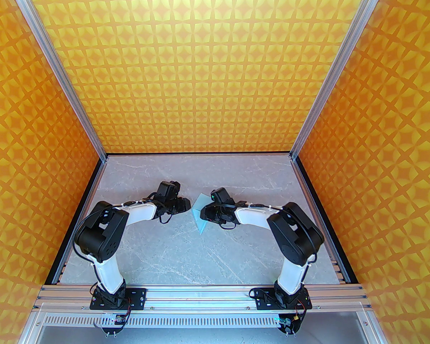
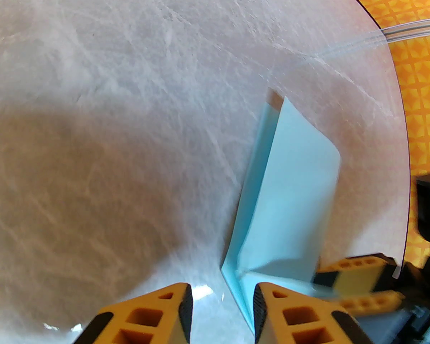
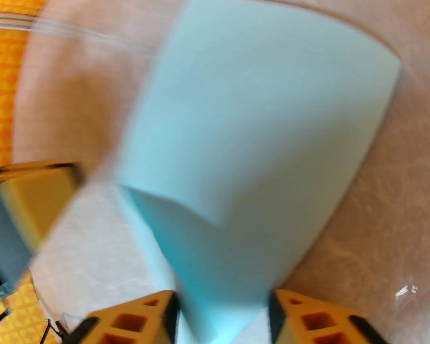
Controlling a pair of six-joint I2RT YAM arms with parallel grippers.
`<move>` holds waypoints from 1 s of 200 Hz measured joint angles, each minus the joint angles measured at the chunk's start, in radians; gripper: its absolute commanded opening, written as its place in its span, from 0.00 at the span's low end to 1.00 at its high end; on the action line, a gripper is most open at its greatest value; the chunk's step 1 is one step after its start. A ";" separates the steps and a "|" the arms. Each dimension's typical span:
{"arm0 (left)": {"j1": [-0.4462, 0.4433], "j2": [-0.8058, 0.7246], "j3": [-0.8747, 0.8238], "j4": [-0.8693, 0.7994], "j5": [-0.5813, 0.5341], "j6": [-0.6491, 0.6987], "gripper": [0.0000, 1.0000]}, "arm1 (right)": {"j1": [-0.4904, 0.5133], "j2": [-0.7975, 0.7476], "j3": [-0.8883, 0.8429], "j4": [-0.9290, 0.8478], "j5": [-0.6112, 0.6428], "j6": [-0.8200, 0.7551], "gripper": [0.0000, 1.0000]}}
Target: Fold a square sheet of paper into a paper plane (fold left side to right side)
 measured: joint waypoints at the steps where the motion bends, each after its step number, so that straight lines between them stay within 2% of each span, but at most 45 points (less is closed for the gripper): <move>1: 0.000 -0.001 -0.001 0.000 0.001 0.000 0.35 | 0.000 0.000 0.000 -0.001 0.000 0.001 0.37; 18: 0.000 -0.023 -0.005 0.001 0.018 0.003 0.35 | -0.004 0.000 0.000 -0.006 0.008 -0.013 0.27; 38: -0.004 -0.029 -0.004 0.005 0.042 0.014 0.35 | -0.006 0.004 -0.001 -0.013 0.014 -0.021 0.25; 119: -0.037 0.092 0.038 0.005 0.117 0.047 0.34 | -0.011 0.006 -0.001 -0.012 0.004 -0.040 0.26; 135: -0.043 0.109 0.047 0.006 0.123 0.048 0.30 | -0.011 0.006 -0.001 -0.012 0.004 -0.040 0.26; 200: -0.047 0.129 0.050 0.092 0.205 0.037 0.28 | -0.031 0.006 -0.014 0.009 -0.033 -0.044 0.26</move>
